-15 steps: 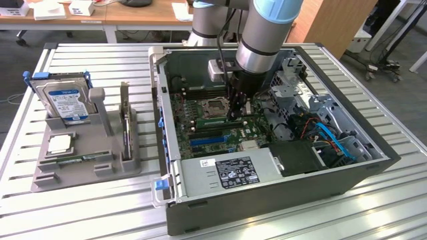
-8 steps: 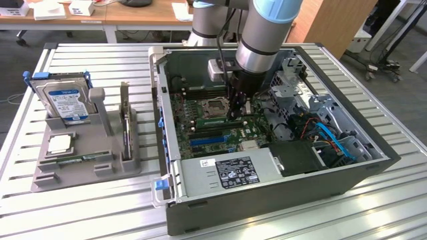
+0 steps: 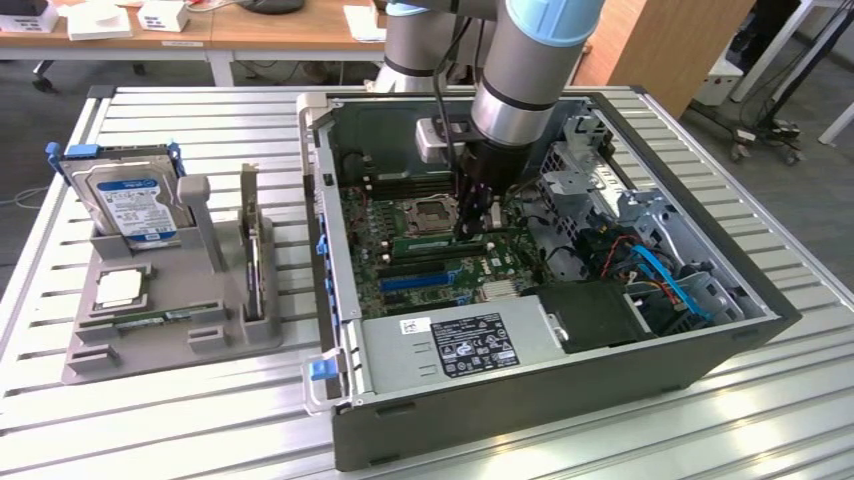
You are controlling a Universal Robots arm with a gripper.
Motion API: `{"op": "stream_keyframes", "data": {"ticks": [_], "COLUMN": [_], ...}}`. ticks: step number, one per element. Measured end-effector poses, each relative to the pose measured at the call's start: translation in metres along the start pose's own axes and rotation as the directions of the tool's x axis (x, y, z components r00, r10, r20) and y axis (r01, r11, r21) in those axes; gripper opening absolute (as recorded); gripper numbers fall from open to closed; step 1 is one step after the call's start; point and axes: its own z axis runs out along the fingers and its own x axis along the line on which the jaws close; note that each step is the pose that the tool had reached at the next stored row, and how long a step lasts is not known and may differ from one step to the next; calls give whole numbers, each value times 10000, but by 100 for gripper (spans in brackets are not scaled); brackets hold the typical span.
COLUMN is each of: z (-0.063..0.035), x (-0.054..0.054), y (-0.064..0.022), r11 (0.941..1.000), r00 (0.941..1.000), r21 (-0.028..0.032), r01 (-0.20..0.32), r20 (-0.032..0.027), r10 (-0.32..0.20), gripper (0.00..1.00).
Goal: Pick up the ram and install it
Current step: 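Insert the ram into the slot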
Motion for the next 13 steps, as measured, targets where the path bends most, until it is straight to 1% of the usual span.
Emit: {"op": "stream_keyframes", "data": {"ticks": [13], "z": [19], "x": [-3], "y": [-3], "r11": [10000], "r00": [10000], "r21": [0], "r01": [-9], "r20": [-6], "r10": [9], "gripper": [11]}}
